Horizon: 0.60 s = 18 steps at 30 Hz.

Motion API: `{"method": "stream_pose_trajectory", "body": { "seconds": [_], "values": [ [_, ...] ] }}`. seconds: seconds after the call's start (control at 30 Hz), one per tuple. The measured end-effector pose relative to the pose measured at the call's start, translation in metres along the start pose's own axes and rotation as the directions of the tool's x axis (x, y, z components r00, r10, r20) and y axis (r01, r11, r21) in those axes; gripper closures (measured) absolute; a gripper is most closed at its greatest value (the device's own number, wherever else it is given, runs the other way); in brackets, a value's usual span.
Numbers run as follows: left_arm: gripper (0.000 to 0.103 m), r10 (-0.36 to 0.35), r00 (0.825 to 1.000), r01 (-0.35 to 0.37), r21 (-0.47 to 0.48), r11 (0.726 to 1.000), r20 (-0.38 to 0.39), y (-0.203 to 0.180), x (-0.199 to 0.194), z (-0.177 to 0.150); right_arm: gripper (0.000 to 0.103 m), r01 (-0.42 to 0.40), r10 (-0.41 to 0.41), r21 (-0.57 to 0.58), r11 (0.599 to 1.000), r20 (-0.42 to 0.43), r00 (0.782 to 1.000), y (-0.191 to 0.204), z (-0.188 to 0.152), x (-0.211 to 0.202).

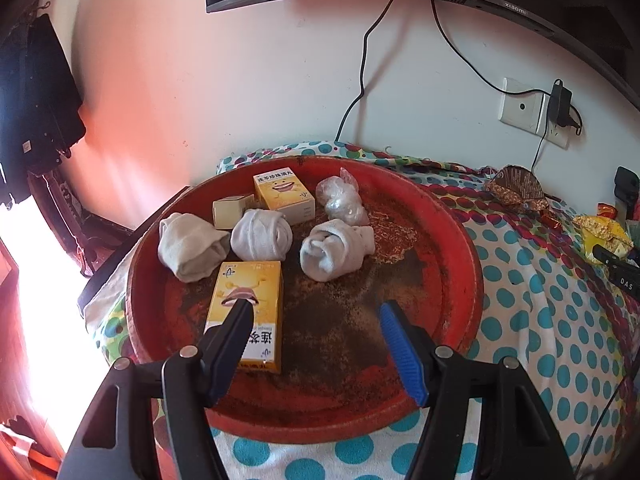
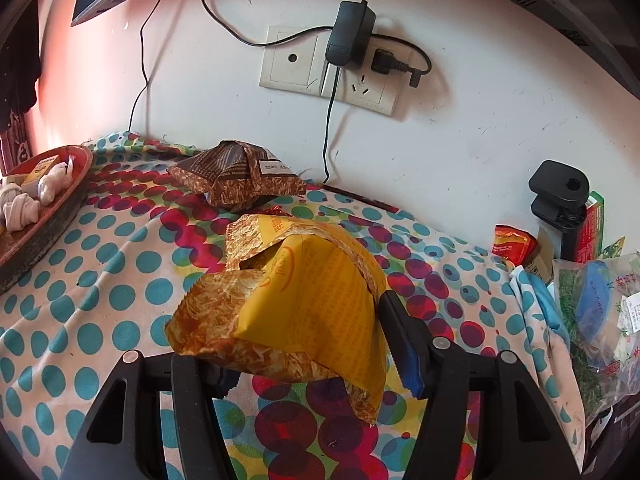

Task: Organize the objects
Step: 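Lower the white sock onto the red tray and open the left tool, then carry the yellow chip bag onto the red tray and open the right tool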

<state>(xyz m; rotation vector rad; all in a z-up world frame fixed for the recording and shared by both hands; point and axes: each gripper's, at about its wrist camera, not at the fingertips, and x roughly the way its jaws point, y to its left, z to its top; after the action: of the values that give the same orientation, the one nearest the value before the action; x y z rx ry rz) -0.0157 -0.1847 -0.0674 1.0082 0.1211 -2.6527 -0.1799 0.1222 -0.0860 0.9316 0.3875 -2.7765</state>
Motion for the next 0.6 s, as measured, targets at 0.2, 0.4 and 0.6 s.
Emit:
{"method": "stream_pose_trajectory", "body": {
  "seconds": [0.2,0.4,0.6],
  "values": [
    [0.035,0.02,0.998,-0.024,0.065,0.998,0.059,-0.013,-0.022,-0.018,0.044,0.016,-0.016,-0.012,1.0,0.006,1.0,0.001,0.001,-0.002],
    [0.033,-0.037,0.99,0.017,0.149,0.989,0.134,-0.023,-0.045,-0.014,0.044,0.037,-0.037,-0.022,0.999,0.0,0.999,-0.003,0.0,-0.001],
    [0.033,-0.068,0.991,0.051,0.152,0.987,0.112,-0.011,-0.034,-0.017,0.044,0.037,-0.039,-0.061,0.997,-0.03,0.999,0.01,0.0,-0.001]
  ]
}}
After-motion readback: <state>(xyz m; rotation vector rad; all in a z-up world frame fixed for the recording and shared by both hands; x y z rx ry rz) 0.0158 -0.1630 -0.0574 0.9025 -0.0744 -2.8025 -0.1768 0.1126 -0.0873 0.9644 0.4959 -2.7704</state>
